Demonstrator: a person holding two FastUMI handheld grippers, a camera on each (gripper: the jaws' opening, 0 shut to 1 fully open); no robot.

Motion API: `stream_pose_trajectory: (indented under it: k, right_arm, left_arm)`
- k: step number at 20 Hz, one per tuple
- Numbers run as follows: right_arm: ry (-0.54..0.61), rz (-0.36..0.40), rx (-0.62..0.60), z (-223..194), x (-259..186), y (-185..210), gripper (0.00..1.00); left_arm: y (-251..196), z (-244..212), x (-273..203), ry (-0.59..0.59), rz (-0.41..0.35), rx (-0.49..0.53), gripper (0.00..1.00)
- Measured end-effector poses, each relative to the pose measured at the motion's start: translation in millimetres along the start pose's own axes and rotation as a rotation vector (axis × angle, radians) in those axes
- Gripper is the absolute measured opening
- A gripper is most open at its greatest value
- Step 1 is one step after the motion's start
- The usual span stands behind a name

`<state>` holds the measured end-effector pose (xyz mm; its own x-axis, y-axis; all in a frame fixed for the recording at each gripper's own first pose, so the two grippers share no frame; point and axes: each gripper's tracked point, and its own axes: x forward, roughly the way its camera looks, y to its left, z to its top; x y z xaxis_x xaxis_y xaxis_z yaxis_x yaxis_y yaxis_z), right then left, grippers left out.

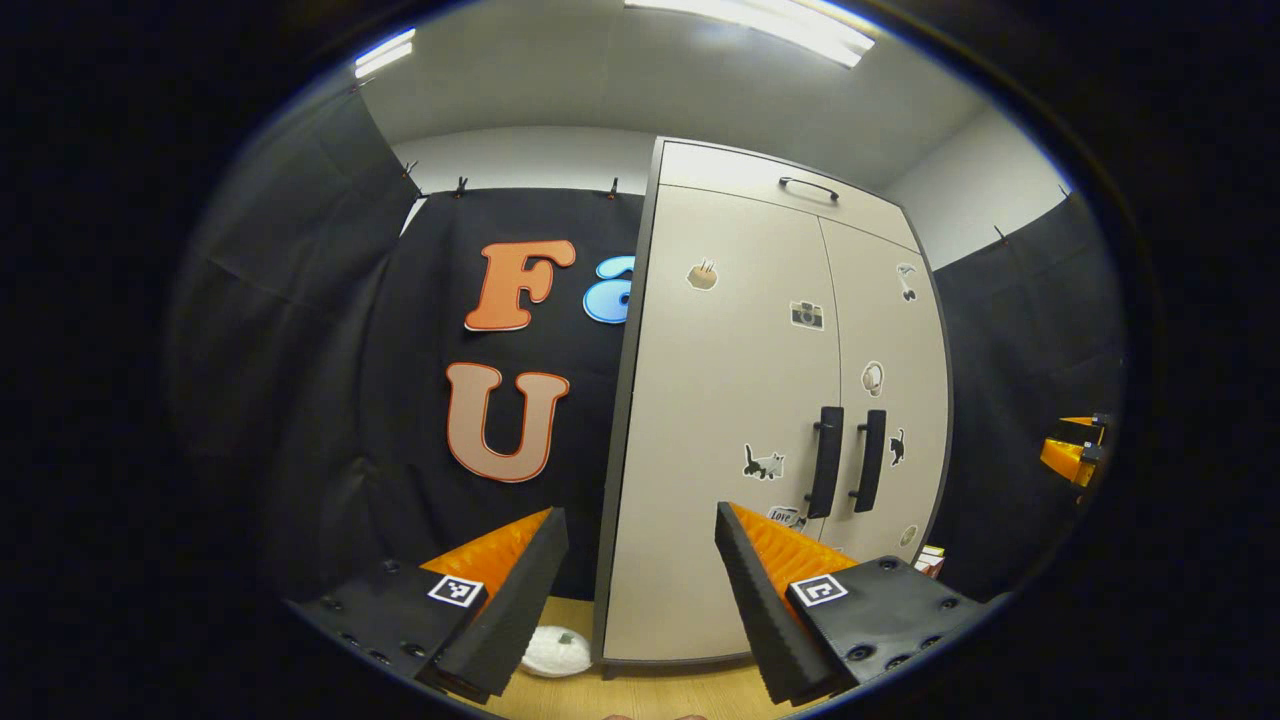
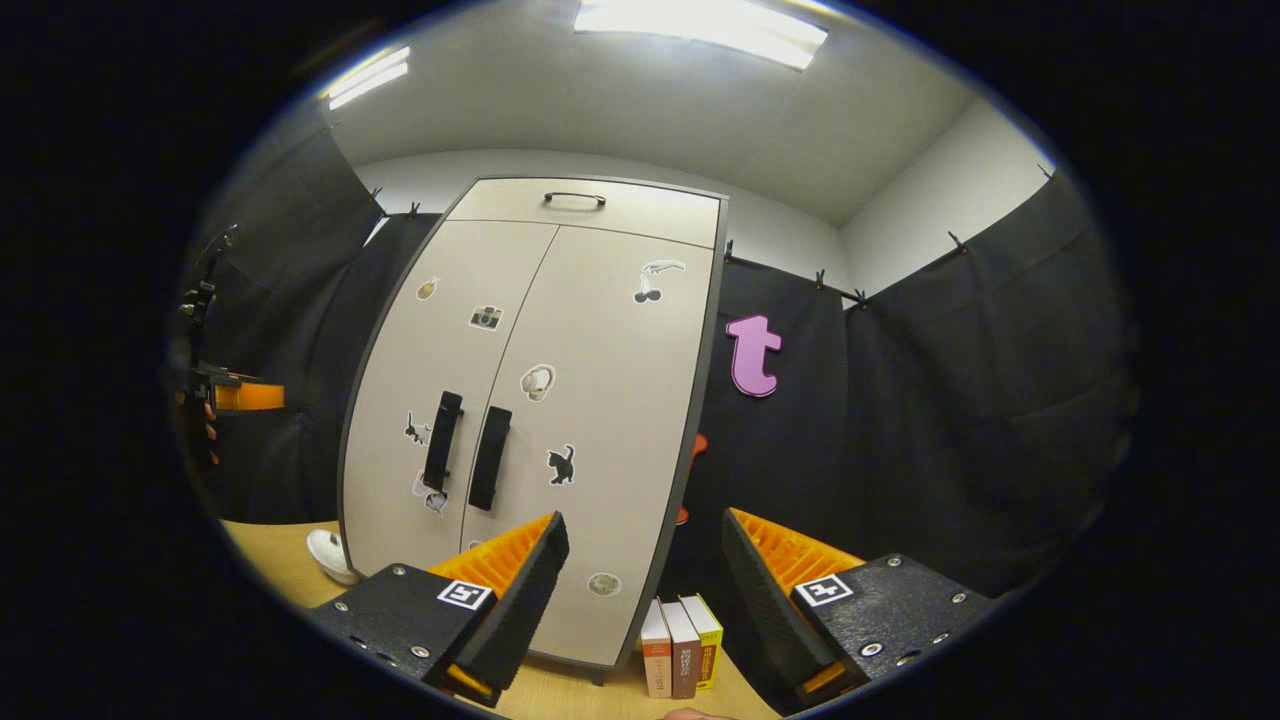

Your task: Open the right door of the double-door shoe cabinet with the right hand, and open the left door with the left hand.

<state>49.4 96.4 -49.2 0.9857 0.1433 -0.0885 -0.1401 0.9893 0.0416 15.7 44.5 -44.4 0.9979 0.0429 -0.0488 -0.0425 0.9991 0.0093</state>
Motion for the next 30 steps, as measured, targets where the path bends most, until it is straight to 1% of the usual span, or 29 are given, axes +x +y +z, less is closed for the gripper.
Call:
stream_pose_trajectory:
  k: [2,3,4,5,6,11,12,14,17,18,19,20,21,22,23,24,25,26,27,28,29,30]
  right_arm:
    - [0.006,0.059,0.033,-8.5,12.2,19.5,0.94]
    - [0.012,0.074,0.047,-13.3,18.9,24.5,0.94]
    - [0.023,0.087,0.059,-18.4,26.1,31.0,0.94]
    - [0.036,0.098,0.073,-21.6,33.2,37.5,0.94]
    - [0.044,0.112,0.092,-22.3,41.2,45.8,0.94]
    - [0.061,0.201,0.183,-11.5,74.3,93.3,0.94]
    - [0.063,0.216,0.193,-8.7,81.2,102.1,0.93]
    - [0.071,0.253,0.205,-5.2,94.6,121.5,0.93]
    - [0.104,0.275,0.244,-6.4,114.0,142.9,0.89]
    - [0.111,0.279,0.254,-6.5,121.3,149.1,0.89]
    - [0.119,0.278,0.256,-7.0,127.7,154.3,0.89]
    - [0.127,0.276,0.249,-8.8,135.5,159.1,0.88]
    - [0.133,0.286,0.23,-9.9,143.2,166.0,0.88]
    - [0.144,0.284,0.205,-14.8,152.4,170.0,0.88]
    - [0.16,0.255,0.195,-21.0,162.4,169.4,0.88]
    - [0.174,0.243,0.198,-25.7,170.1,171.6,0.87]
    - [0.186,0.234,0.207,-28.9,175.5,174.5,0.87]
    - [0.193,0.228,0.21,-31.2,178.8,177.3,0.87]
    - [0.194,0.215,0.205,-32.8,182.9,178.0,0.87]
    - [0.199,0.195,0.202,-36.0,187.2,177.8,0.87]
    - [0.208,0.18,0.207,-37.7,189.3,177.9,0.87]
    - [0.215,0.177,0.213,-38.6,191.9,180.5,0.87]
  left_arm:
    - [1.5,-0.6,-1.8,0.0,0.004,0.004,0.96]
    - [2.1,-1.2,-3.3,0.002,0.005,0.004,0.96]
    - [2.7,-1.9,-4.6,0.003,0.005,0.004,0.98]
    - [3.9,-2.1,-5.8,0.005,0.007,0.005,0.98]
    - [5.5,-3.0,-7.2,0.005,0.01,0.007,0.96]
    - [15.1,-4.4,-15.1,0.006,0.023,0.03,0.96]
    - [17.3,-6.0,-15.1,0.008,0.026,0.033,0.98]
    - [23.4,-11.1,-15.3,0.017,0.039,0.036,0.95]
    - [33.3,-25.4,-18.4,0.057,0.063,0.021,0.95]
    - [35.6,-26.3,-18.7,0.057,0.066,0.016,0.98]
    - [40.4,-27.2,-19.2,0.056,0.072,0.013,0.96]
    - [44.9,-28.7,-20.4,0.055,0.08,0.011,0.98]
    - [49.8,-30.0,-21.3,0.056,0.087,0.007,0.98]
    - [54.0,-34.2,-23.0,0.062,0.093,0.005,0.96]
    - [60.4,-38.8,-24.6,0.075,0.105,0.01,0.96]
    - [67.7,-41.1,-25.9,0.083,0.116,0.017,0.95]
    - [75.5,-41.1,-27.8,0.084,0.13,0.025,0.98]
    - [85.2,-40.5,-31.8,0.08,0.154,0.038,0.98]
    - [98.7,-39.4,-33.7,0.072,0.193,0.054,0.95]
    - [108.6,-38.4,-33.9,0.065,0.222,0.066,0.96]
    - [114.0,-36.6,-34.3,0.06,0.233,0.065,0.96]
    - [117.1,-35.3,-37.4,0.054,0.243,0.066,0.99]
